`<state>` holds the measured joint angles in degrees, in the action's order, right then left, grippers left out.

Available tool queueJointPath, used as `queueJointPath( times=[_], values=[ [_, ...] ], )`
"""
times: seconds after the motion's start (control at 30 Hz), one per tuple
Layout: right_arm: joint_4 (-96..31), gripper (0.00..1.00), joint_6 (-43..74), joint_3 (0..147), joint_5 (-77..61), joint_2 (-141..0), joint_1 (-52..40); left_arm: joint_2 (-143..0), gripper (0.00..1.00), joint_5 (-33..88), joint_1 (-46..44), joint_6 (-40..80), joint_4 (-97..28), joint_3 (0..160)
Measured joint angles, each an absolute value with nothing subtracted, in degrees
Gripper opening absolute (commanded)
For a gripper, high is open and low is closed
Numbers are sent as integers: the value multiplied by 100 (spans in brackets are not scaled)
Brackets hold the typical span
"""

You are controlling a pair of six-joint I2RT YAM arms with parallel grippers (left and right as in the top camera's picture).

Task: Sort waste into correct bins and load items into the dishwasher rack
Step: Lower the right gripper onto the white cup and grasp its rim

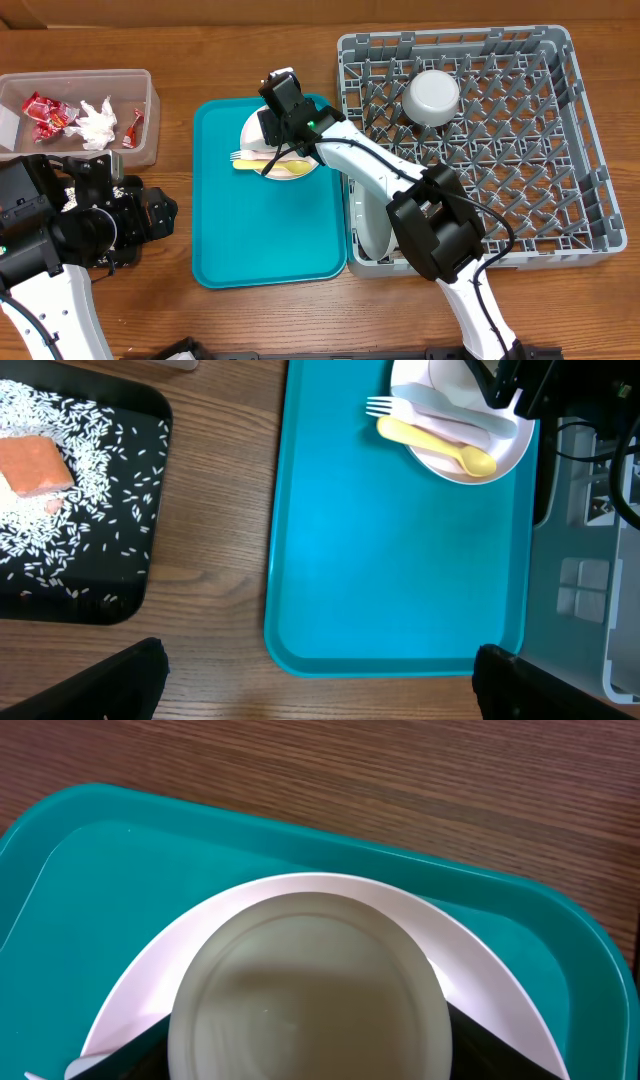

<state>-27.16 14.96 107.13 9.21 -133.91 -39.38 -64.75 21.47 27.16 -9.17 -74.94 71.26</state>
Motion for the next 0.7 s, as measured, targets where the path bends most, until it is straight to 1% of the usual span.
queueJointPath(
  times=[0.1,0.23,0.3,0.33,0.7],
  values=[
    [-2720,52,1498,10713,921,-13391,-3935,-6475,100,2147,2716,-917,-7494,7126],
    [-2836,48,1496,10753,923,-13391,-3935,-6475,100,2145,2716,-917,-7494,7126],
    [-2982,42,1496,10814,921,-13391,-3935,-6475,100,2147,2716,-917,-7494,7126],
    [-3022,41,1496,10833,921,-13391,-3938,-6475,100,2147,2716,-917,-7494,7126],
    [-3564,41,1592,10938,906,-13179,-3938,-6475,100,2147,2716,-917,-7494,7126]
  ],
)
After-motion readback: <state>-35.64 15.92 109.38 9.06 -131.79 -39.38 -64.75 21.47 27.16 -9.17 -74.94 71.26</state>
